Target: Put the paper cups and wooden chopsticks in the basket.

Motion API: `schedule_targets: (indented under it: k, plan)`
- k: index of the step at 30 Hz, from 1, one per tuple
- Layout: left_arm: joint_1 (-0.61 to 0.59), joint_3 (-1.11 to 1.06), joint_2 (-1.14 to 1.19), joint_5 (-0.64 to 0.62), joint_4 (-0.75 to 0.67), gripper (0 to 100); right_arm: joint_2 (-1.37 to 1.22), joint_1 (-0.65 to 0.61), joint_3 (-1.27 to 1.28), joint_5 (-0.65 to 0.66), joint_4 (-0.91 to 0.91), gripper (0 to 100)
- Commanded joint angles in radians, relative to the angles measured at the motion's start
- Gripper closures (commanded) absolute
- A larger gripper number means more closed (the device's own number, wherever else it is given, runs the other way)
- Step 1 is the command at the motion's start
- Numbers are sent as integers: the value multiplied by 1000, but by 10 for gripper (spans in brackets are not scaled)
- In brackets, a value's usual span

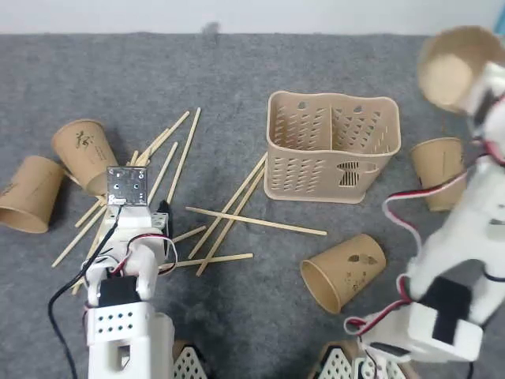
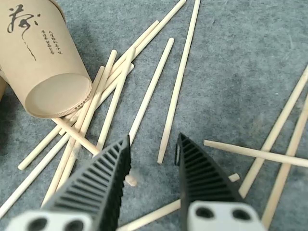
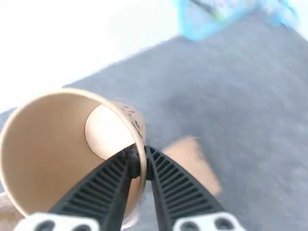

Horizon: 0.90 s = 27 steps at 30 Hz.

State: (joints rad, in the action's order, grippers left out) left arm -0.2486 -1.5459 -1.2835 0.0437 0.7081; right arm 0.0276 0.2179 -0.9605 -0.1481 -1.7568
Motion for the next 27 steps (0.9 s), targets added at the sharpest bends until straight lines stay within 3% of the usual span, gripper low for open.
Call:
schedule_targets:
  k: [1, 7, 16, 27]
  plan:
    - [-5, 5, -14, 9, -25, 859, 1, -131, -21, -15, -36, 991]
    - [-5, 5, -14, 9, -26, 859, 2, -203, 106, 15, -38, 991]
    - [0, 5, -14, 11, -26, 859, -2, -197, 318, 68, -35, 991]
    - [0, 5, -14, 11, -26, 859, 16, -166, 284, 71, -35, 991]
